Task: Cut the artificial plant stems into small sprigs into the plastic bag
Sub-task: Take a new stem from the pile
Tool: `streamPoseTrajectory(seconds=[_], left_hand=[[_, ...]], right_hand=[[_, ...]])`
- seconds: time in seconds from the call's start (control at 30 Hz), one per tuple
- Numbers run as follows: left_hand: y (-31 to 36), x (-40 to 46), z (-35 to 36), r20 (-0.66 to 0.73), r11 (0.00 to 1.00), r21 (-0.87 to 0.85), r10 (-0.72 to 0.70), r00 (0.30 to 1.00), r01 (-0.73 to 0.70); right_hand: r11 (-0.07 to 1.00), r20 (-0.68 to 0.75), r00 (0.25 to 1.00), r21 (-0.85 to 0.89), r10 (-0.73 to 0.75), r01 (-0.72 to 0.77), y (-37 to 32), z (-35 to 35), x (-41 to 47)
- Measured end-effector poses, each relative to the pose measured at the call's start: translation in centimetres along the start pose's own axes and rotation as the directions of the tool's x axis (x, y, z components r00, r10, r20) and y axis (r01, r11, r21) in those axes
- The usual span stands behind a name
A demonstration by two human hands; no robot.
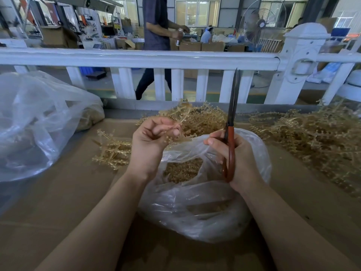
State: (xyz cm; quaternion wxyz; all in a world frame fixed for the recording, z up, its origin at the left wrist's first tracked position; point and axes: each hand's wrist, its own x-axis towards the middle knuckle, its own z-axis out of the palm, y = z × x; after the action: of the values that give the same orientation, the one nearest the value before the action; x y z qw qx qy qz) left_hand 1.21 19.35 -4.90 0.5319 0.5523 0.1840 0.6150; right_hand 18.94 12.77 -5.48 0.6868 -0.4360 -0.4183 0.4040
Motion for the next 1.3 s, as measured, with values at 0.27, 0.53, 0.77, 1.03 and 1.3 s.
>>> streamPoseTrajectory(seconds=[0.27, 0.53, 0.77, 1.03, 1.3], left_hand=[[-0.24, 0.25, -0.38, -0.062, 0.997, 0.054, 0.060, 0.996, -0.056], [0.13, -0.06, -0.14, 0.099, 0.997, 0.070, -0.019, 0.995, 0.012], [-0.04, -0.29, -0.20, 0.200, 0.979, 0.152, -0.163, 0.966, 0.133], [-0.01, -0.34, -0.15, 0.279, 0.976, 0.070, -0.217, 0.935, 0.206], [-0.14, 0.01, -0.66, 0.198, 0.865, -0.083, -0.473, 0.859, 0.495]], right_hand=[[0.997, -0.044, 0.999, -0.072, -0.028, 0.024, 0.35, -0.10, 0.02], [0.995, -0.018, 0.998, -0.087, -0.052, 0.050, 0.54, -0.15, 0.00], [1.000, 0.056, 0.998, -0.002, -0.016, 0.016, 0.12, 0.26, -0.23], [0.999, 0.041, 0.999, -0.037, 0.002, 0.000, 0.41, 0.23, 0.11], [1.000, 0.021, 1.000, -0.015, -0.018, 0.018, 0.53, 0.40, 0.02]])
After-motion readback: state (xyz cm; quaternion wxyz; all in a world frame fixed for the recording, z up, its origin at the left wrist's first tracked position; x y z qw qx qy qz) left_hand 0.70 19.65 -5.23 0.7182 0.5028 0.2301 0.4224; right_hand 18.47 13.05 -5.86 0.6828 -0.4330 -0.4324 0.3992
